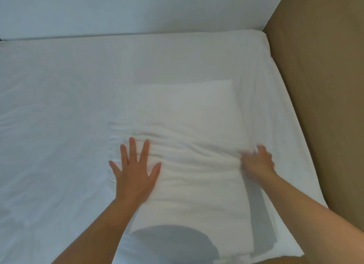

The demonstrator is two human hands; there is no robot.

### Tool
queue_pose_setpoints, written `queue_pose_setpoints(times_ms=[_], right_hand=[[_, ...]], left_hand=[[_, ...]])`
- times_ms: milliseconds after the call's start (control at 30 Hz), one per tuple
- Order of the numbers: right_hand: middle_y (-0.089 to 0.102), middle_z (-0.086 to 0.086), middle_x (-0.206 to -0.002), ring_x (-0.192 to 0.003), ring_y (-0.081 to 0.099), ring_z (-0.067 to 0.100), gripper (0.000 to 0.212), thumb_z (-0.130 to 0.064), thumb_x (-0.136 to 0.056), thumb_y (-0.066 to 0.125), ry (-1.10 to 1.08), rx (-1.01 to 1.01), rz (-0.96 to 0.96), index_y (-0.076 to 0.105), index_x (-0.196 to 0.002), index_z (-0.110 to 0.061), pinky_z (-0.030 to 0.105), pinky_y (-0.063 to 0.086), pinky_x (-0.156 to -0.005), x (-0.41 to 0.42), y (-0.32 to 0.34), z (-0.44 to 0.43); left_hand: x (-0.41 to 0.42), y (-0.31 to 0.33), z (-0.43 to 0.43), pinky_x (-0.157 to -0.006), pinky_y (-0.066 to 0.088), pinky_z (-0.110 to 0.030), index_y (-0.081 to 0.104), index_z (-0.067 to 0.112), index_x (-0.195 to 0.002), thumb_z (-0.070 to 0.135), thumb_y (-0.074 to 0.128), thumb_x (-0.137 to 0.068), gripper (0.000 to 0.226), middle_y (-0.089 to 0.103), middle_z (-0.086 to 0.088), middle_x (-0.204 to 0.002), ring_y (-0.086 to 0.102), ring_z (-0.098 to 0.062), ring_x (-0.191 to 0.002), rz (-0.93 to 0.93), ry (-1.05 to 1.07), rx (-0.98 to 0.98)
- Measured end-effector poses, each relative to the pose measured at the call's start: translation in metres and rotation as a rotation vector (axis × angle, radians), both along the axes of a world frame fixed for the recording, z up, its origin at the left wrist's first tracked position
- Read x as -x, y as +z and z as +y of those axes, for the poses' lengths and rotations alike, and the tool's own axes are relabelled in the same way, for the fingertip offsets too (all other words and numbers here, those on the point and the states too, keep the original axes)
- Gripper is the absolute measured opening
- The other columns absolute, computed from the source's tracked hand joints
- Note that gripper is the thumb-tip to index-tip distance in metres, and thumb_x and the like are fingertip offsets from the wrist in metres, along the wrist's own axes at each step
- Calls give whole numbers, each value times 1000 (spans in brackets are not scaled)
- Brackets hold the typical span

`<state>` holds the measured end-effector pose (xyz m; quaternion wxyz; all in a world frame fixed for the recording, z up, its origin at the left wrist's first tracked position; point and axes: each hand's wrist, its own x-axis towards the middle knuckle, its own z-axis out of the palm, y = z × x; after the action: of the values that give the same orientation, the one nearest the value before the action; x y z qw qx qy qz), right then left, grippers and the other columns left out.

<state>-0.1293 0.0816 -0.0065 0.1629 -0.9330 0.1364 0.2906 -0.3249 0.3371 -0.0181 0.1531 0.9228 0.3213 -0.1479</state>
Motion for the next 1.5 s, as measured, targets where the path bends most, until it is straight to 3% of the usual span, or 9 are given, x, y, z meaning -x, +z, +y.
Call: queue_pose_setpoints(times_ms=[100, 167, 333, 467, 533, 767, 1100, 1500], right_hand=[[-4, -2, -164, -150, -5, 28, 66, -52, -97, 35, 531, -13, -339, 7, -154, -36, 64, 4, -113, 0, -5, 78], [-15, -5, -163, -149, -15, 31, 67, -61, -94, 23, 766, 52, -415, -3, -153, -42, 70, 0, -109, 2, -19, 108], [-15, 2, -163, -148, -11, 38, 77, -70, -85, 13, 672, 185, -366, -6, -153, -40, 78, 9, -104, -4, -100, 109], [-10, 8, -163, -148, -4, 43, 81, -68, -85, 19, 644, 209, -332, -4, -155, -34, 79, 15, -102, -15, -153, 98], [-5, 13, -163, -147, 0, 46, 82, -66, -86, 22, 648, 227, -346, 1, -155, -29, 79, 18, -101, -25, -179, 91], [3, 20, -161, -146, 4, 48, 82, -65, -88, 27, 624, 220, -383, 6, -155, -23, 77, 9, -105, -62, -252, 92], [13, 24, -159, -144, 12, 51, 79, -62, -84, 32, 621, 212, -415, 15, -151, -23, 77, 10, -106, -80, -267, 96], [5, 17, -162, -147, 6, 46, 82, -66, -88, 30, 604, 190, -488, 5, -156, -28, 73, 6, -109, -85, -264, 98]], left_hand=[[-17, -9, 6, -115, 7, -64, -13, 44, -150, 75, 13, -84, 77, -29, 2, -158, -20, -27, -147, -50, -29, 26], [-32, -16, 16, -114, 9, -65, -13, 46, -149, 78, 15, -82, 79, -27, 3, -159, -19, -27, -147, -78, -60, -10], [-69, -55, 55, -112, 7, -68, -8, 47, -150, 83, 16, -76, 86, -22, -2, -160, -16, -30, -148, -97, -96, -98], [-79, -110, 39, -105, 10, -75, 23, 36, -152, 77, 38, -75, 89, 7, -17, -161, 3, -41, -148, -157, -160, -170], [-87, -139, 30, -103, 9, -77, 28, 32, -151, 76, 44, -73, 91, 11, -22, -159, 6, -46, -146, -171, -182, -201], [-124, -223, 28, -98, 4, -82, 16, 27, -153, 76, 45, -75, 97, 10, -30, -156, 7, -53, -142, -167, -189, -245], [-143, -237, 29, -99, 2, -82, 16, 25, -153, 75, 39, -77, 94, 12, -33, -154, 6, -54, -142, -119, -165, -226], [-149, -235, 29, -100, 3, -80, 12, 28, -155, 75, 35, -80, 92, 7, -30, -157, 5, -51, -144, -98, -150, -278]])
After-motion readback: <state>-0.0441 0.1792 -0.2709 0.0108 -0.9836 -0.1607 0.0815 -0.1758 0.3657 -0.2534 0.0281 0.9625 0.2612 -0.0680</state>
